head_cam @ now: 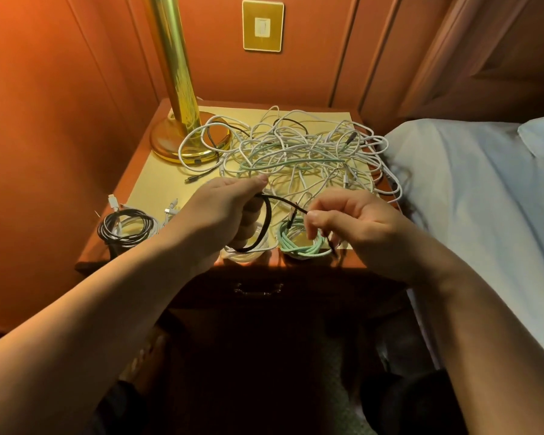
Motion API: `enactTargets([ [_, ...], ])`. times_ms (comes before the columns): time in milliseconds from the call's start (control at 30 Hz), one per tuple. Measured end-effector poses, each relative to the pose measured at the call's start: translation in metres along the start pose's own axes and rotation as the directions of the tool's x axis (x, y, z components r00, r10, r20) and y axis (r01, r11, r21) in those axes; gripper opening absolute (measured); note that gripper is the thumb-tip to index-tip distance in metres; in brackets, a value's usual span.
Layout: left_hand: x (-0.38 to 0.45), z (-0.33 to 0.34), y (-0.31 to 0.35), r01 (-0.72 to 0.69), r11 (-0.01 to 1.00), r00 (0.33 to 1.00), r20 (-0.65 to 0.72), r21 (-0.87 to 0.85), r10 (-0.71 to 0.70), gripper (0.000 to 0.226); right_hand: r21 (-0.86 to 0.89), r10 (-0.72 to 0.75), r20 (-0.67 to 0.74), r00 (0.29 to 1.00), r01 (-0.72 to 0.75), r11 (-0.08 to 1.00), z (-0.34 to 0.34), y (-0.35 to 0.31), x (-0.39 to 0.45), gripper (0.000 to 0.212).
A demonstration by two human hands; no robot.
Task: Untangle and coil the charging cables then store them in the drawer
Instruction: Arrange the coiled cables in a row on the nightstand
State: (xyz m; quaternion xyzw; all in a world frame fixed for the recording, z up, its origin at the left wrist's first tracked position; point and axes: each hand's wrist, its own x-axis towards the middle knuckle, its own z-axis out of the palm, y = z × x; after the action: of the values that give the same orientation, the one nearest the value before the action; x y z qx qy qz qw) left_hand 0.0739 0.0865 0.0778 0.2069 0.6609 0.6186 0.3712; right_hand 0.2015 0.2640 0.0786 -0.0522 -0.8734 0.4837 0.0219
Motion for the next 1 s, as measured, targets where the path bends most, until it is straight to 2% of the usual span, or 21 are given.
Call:
enactTargets([
  [100,0.001,-0.005,-0.004,0.047,0.997,0.999,0.019,-0.068,-0.046,0.055,-0.049,0.057,0.038,0.998,-0.055,0.997,-0.004,0.007,-0.004,0.03],
  [233,0.002,-0.003,-0.008,0.15,0.964,0.987,0.097,-0.218,-0.131,0.058,0.181,0.085,0.082,0.993,-0.098,0.978,0.0,0.01,-0.003,0.028],
  [367,0.004,-0.002,-0.007,0.196,0.929,0.979,0.114,-0.315,-0.168,0.057,0.36,0.088,0.026,0.996,-0.092,0.929,0.003,0.01,0.003,0.028],
  [500,0.004,0.0,-0.006,0.222,0.912,0.973,0.143,-0.344,-0.183,0.05,0.515,0.147,0.039,0.988,-0.146,0.845,0.011,0.011,0.005,0.024],
  [600,0.002,0.003,-0.007,0.245,0.901,0.966,0.169,-0.358,-0.196,0.046,0.553,0.173,0.09,0.981,-0.194,0.81,0.015,0.011,0.004,0.026],
  [800,0.002,0.006,-0.009,0.244,0.906,0.968,0.142,-0.346,-0.206,0.053,0.668,0.154,0.217,0.964,-0.262,0.696,0.027,0.009,0.001,0.023],
  [1000,0.005,0.004,-0.011,0.229,0.914,0.971,0.144,-0.334,-0.19,0.053,0.763,0.186,0.271,0.944,-0.329,0.556,0.043,0.01,0.004,0.02],
])
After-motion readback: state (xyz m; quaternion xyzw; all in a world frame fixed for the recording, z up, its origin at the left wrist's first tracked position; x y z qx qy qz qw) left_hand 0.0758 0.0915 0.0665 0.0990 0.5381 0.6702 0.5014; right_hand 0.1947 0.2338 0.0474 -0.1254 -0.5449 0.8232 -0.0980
